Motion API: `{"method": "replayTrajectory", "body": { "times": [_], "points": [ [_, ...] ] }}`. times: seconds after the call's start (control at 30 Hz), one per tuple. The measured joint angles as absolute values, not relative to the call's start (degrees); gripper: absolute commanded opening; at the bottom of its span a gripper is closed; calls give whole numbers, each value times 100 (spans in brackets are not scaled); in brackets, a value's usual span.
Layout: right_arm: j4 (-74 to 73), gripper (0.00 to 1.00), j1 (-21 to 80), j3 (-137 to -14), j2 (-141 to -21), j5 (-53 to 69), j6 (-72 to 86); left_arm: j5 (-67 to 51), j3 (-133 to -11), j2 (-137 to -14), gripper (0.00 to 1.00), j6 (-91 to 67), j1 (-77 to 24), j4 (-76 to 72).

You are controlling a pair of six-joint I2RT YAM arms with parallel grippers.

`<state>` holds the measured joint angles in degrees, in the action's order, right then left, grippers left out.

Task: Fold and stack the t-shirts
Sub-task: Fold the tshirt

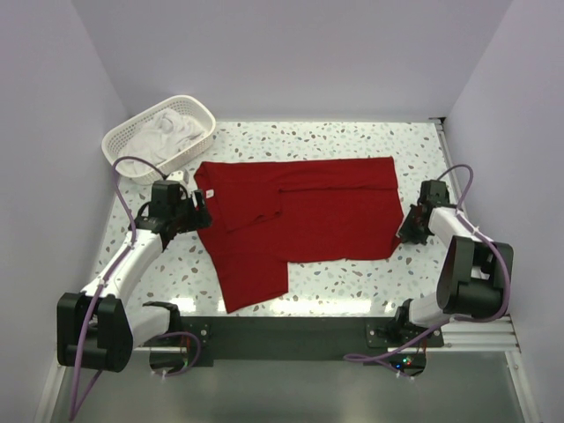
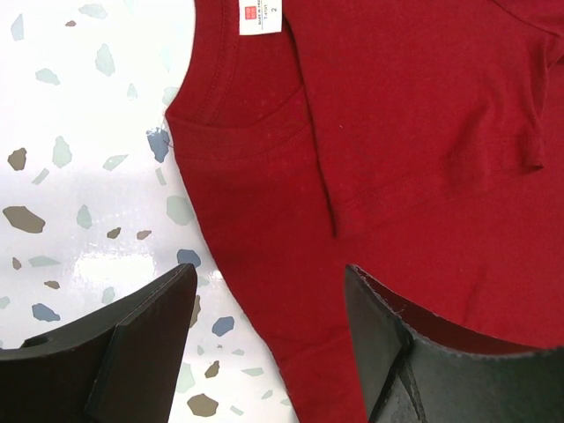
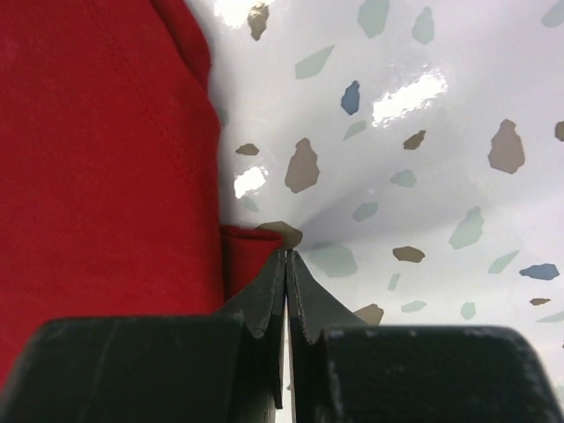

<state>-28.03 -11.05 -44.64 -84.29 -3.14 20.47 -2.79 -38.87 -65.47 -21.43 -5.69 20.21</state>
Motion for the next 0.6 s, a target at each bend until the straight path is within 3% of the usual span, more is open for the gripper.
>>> {"method": "replayTrajectory", "body": {
  "times": [0.07, 0.13, 0.23, 0.5, 0.6],
  "points": [
    [-2792, 6, -1120, -4447, -8390, -191, 2053, -283, -3887, -6547, 72, -2143, -569, 2021],
    [-2731, 20, -1122, -4429, -8385, -36, 2097, -281, -3887, -6547, 72, -2141, -569, 2021],
    [-2670, 29, -1122, -4390, -8381, 84, 2169, -281, -3887, -6547, 72, -2141, -569, 2021],
    [-2596, 31, -1122, -4379, -8414, 102, 2237, -281, -3885, -6545, 72, -2141, -569, 2021],
    [-2602, 27, -1127, -4372, -8473, 54, 2252, -281, -3876, -6545, 72, -2141, -569, 2021]
  ]
}}
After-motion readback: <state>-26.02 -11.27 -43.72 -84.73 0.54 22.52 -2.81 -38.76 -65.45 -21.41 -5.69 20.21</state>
